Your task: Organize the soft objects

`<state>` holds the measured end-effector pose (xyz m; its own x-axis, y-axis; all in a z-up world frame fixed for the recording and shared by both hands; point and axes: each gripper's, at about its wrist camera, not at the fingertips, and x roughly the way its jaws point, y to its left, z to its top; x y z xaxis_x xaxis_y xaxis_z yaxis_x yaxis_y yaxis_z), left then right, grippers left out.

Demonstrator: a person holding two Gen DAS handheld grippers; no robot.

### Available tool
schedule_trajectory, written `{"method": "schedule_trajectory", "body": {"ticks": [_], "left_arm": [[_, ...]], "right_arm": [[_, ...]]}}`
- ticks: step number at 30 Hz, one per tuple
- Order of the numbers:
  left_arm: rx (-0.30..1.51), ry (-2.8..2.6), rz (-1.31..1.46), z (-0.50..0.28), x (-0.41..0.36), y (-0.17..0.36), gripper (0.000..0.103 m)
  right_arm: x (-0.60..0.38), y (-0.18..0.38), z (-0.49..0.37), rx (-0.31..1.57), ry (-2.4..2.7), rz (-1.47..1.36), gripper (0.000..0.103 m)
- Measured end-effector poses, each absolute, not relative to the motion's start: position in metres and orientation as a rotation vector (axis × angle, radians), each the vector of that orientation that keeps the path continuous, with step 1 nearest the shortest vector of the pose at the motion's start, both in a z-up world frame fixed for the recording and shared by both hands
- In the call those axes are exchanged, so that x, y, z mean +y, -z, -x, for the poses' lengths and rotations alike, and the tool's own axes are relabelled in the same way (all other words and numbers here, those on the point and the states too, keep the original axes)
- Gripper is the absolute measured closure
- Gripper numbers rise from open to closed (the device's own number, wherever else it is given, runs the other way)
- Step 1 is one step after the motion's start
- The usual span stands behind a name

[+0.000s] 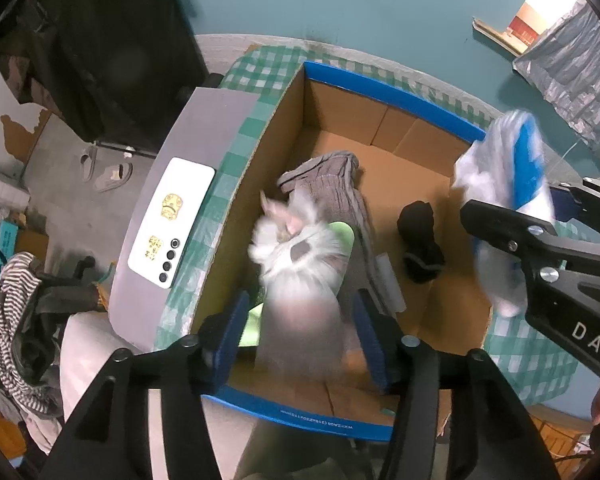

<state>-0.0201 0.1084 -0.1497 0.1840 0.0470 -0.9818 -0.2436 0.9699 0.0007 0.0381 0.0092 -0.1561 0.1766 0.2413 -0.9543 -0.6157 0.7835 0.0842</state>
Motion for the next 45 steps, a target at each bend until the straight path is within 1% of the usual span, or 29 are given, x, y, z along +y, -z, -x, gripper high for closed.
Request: {"method": "schedule_trajectory", "body": {"ticks": [1, 3, 6, 14, 19, 26, 39, 45], "left_arm": [[1.372, -0.206, 0.168, 0.02, 0.108, 0.149, 0.04], [1.365, -0.201, 0.168, 0.021, 0.108, 0.147, 0.036], [1.363, -0.2, 0.16, 0.022, 0.107, 0.145, 0.034], [1.339, -0.189, 0.155, 0.022, 0.102, 0.127, 0.034], [1.313, -0.187, 0.165, 0.022, 0.099, 0.112, 0.032], [1.269, -0.163, 0.126, 0.02, 0.087, 0.09, 0.023], [1.193, -0.076, 0.092, 0.013, 0.07, 0.047, 0.022], [1.141, -0.035, 0.008, 0.01, 0.053, 0.032, 0.022]], "right_arm": [[0.009, 0.155, -0.038, 1.255, -0.621, 0.358, 0.059], [0.007, 0.154, -0.038, 1.257, -0.609, 0.357, 0.052], [0.004, 0.152, -0.038, 1.258, -0.598, 0.35, 0.047], [-0.007, 0.135, -0.033, 1.243, -0.571, 0.315, 0.04], [-0.02, 0.118, -0.032, 1.216, -0.55, 0.278, 0.04], [-0.041, 0.095, -0.031, 1.177, -0.493, 0.213, 0.039], [-0.083, 0.062, -0.026, 1.095, -0.374, 0.085, 0.039], [-0.099, 0.056, -0.022, 1.07, -0.334, 0.031, 0.039]]}}
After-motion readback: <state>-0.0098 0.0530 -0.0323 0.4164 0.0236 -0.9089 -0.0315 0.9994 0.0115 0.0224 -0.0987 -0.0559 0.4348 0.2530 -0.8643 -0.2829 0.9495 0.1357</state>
